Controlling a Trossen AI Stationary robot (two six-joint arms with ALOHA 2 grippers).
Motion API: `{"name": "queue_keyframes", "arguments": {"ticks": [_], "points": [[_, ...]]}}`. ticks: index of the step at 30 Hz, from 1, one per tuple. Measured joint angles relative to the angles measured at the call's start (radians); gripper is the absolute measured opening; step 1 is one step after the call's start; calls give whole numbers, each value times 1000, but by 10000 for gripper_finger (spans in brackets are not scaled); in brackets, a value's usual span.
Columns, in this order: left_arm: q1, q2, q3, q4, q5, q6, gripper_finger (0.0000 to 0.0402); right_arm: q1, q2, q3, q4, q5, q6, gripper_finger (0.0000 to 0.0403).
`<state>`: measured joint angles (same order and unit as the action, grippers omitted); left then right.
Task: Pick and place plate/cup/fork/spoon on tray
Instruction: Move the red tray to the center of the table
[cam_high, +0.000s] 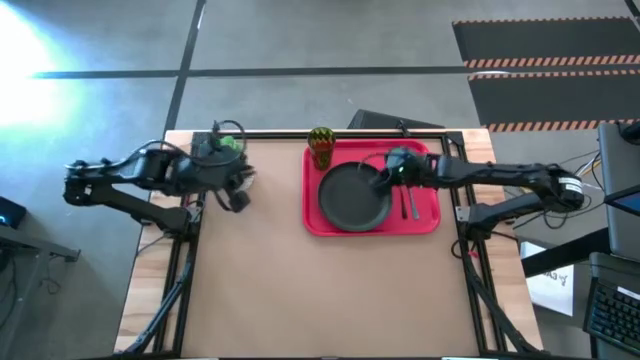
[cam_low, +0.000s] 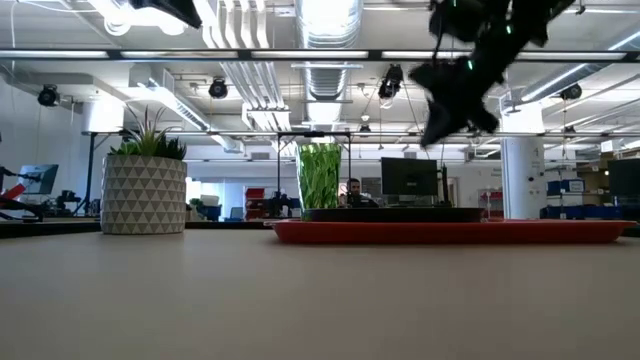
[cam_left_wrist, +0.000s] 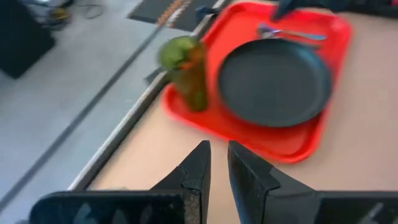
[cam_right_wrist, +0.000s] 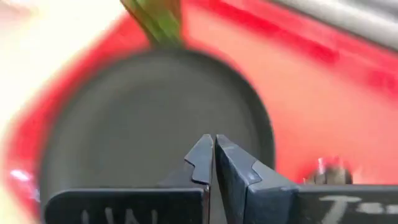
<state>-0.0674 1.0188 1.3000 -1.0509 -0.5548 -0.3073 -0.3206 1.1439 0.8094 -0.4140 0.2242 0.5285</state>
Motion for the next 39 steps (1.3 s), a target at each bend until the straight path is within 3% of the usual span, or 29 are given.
{"name": "queue_keyframes", "arguments": {"ticks": [6,10,20,24,39], "points": [[-13,164,-145,311,83,63,28,18,-95,259,0,3,-175,8],[-28,312,-225,408,121,44,6,59,-156,425,0,0,-291,8],[-55,589,-264,798,161,29,3,140,-253,665,-151,0,-396,8],[-54,629,-264,799,183,25,3,140,-260,713,-240,4,-387,8],[-44,666,-293,796,201,17,3,140,-235,714,-268,3,-393,8]]}}
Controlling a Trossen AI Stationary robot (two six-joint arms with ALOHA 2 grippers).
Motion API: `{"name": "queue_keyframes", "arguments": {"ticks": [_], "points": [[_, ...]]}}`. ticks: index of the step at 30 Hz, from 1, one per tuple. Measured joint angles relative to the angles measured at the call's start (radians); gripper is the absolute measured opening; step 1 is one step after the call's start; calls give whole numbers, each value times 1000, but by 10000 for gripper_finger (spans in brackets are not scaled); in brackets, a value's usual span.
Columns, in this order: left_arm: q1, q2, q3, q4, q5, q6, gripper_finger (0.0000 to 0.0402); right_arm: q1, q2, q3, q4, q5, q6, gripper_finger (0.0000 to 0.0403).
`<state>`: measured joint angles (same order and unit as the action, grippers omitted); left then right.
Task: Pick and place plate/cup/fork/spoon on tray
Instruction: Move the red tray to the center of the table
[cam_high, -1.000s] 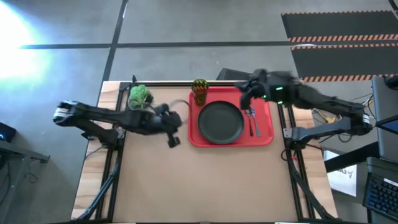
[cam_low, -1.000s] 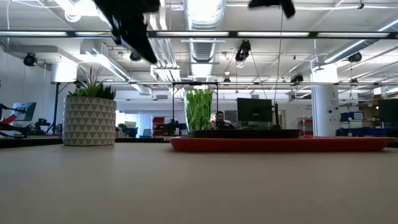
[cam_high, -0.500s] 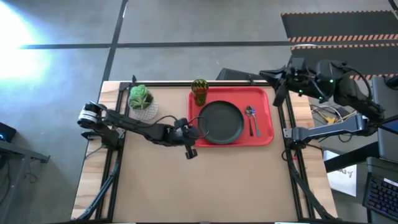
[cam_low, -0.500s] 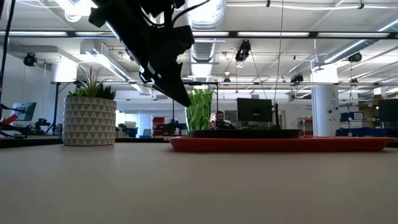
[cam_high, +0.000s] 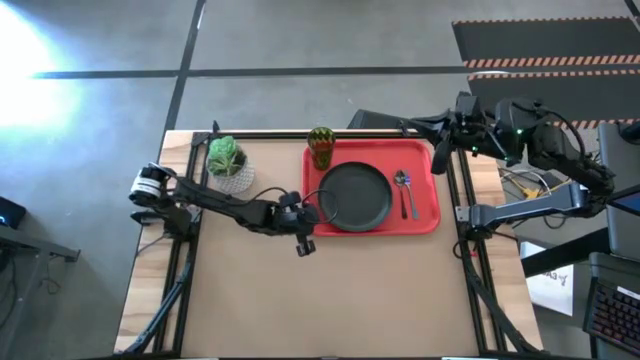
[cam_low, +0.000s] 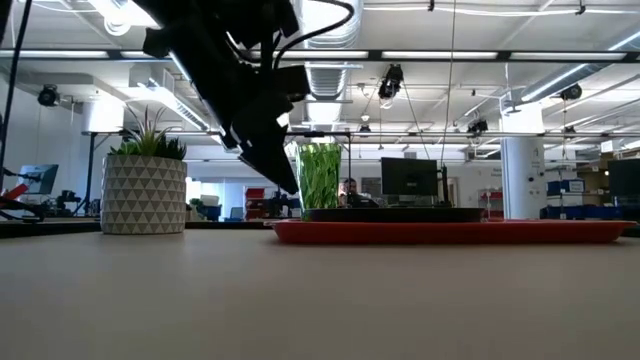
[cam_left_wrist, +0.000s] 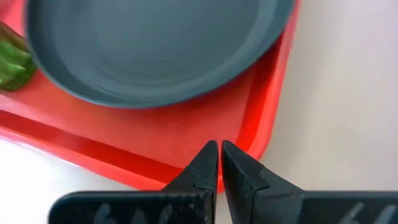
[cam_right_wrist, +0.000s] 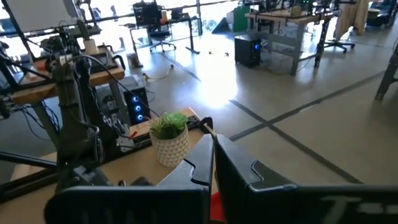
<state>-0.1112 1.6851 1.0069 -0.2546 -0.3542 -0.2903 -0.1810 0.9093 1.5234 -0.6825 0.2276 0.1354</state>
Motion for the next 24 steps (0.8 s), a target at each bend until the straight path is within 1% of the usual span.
{"name": "queue_keyframes", "arguments": {"ticks": [3,9,18,24], "points": [[0,22,0,3,33,-13,3,0,5,5,8,0,-6,8],[8,71,0,9,45,-15,3,0,4,5,7,0,-15,8],[73,107,0,16,61,-9,3,0,4,5,7,-3,-13,8],[107,114,0,21,112,-8,3,0,4,5,7,-3,-13,8]]}}
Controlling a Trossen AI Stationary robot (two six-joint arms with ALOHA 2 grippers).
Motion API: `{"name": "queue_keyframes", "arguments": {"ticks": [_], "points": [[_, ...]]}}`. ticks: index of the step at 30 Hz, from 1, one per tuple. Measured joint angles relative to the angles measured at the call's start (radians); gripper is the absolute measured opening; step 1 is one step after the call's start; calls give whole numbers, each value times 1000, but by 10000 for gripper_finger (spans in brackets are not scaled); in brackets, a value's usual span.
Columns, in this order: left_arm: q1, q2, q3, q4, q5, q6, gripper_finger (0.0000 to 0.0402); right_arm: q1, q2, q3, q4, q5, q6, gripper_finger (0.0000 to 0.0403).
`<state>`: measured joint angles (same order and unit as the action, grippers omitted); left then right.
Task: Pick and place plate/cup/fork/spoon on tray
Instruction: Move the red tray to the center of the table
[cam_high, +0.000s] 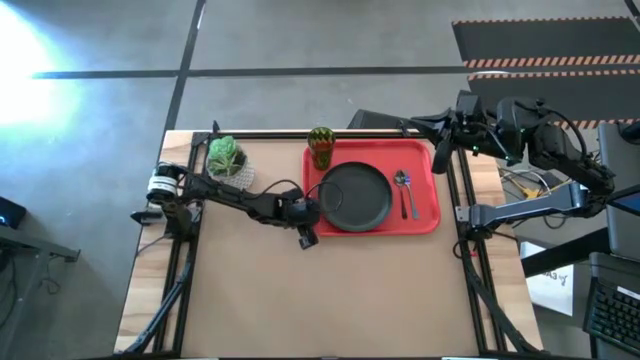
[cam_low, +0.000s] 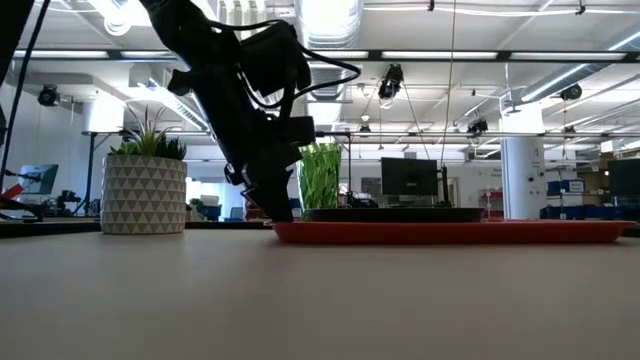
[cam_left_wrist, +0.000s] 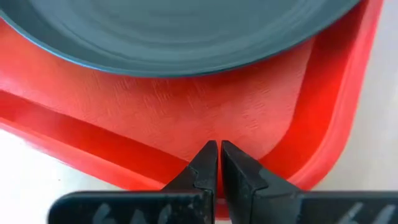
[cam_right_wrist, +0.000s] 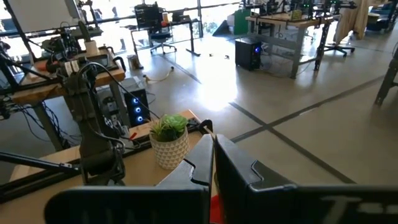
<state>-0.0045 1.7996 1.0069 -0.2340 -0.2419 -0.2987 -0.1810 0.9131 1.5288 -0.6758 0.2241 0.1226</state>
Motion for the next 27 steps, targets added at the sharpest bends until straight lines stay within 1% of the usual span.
{"name": "queue_keyframes", "arguments": {"ticks": [11,17,22,27], "points": [[-16,-1,0,-12,77,-10,3,0,0,0,0,3,10,9],[-45,-5,4,-108,82,-20,3,0,0,0,0,4,18,9],[-76,-6,4,-201,86,-68,3,0,0,0,0,4,18,9],[-119,-5,2,-219,87,-148,3,0,0,0,0,11,17,9]]}}
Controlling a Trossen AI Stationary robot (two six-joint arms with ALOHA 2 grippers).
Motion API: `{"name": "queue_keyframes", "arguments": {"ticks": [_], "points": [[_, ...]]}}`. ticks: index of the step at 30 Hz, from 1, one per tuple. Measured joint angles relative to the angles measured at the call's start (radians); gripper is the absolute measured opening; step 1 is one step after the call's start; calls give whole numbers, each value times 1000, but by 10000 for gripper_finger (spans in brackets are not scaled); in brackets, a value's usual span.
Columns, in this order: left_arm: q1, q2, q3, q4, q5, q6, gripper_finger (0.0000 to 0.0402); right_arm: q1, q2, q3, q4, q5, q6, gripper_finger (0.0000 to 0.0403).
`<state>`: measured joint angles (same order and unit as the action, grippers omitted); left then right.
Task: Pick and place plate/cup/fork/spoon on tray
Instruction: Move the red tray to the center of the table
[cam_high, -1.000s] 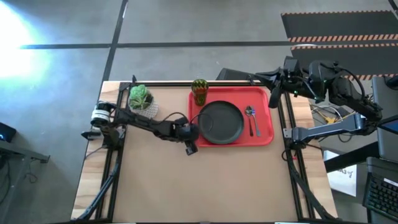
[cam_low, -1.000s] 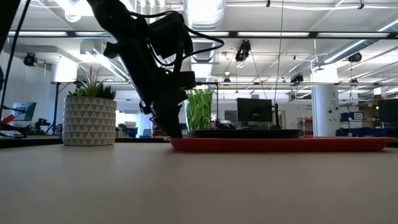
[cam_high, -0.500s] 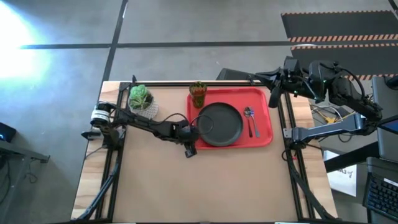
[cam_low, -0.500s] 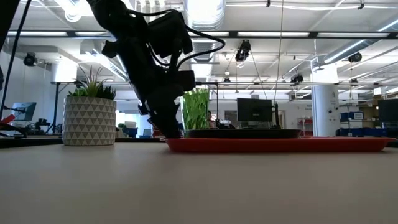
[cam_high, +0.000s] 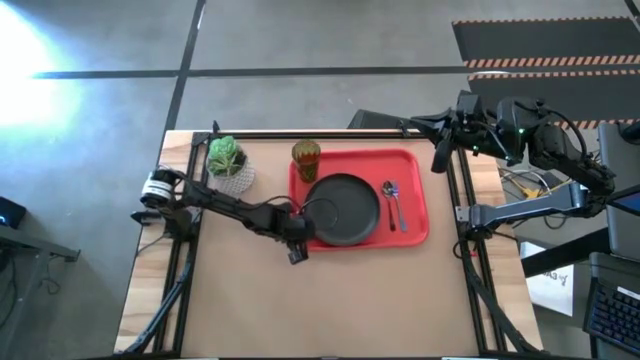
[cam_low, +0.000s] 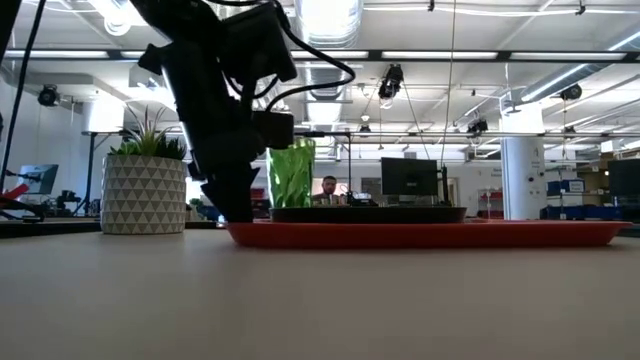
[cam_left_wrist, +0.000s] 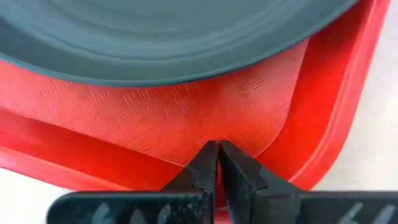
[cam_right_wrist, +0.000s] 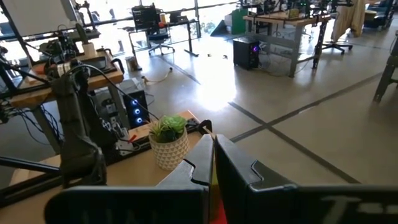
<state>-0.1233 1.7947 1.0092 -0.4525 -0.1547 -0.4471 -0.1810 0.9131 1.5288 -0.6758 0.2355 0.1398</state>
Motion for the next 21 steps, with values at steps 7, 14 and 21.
{"name": "queue_keyframes", "arguments": {"ticks": [7,14,21], "points": [[-86,1,-1,-18,7,-99,3,0,0,0,0,0,-6,9],[-170,2,-1,-91,16,-220,3,0,0,0,0,0,-10,9],[-260,3,-3,-132,23,-363,3,0,0,0,0,0,-12,9]]}}
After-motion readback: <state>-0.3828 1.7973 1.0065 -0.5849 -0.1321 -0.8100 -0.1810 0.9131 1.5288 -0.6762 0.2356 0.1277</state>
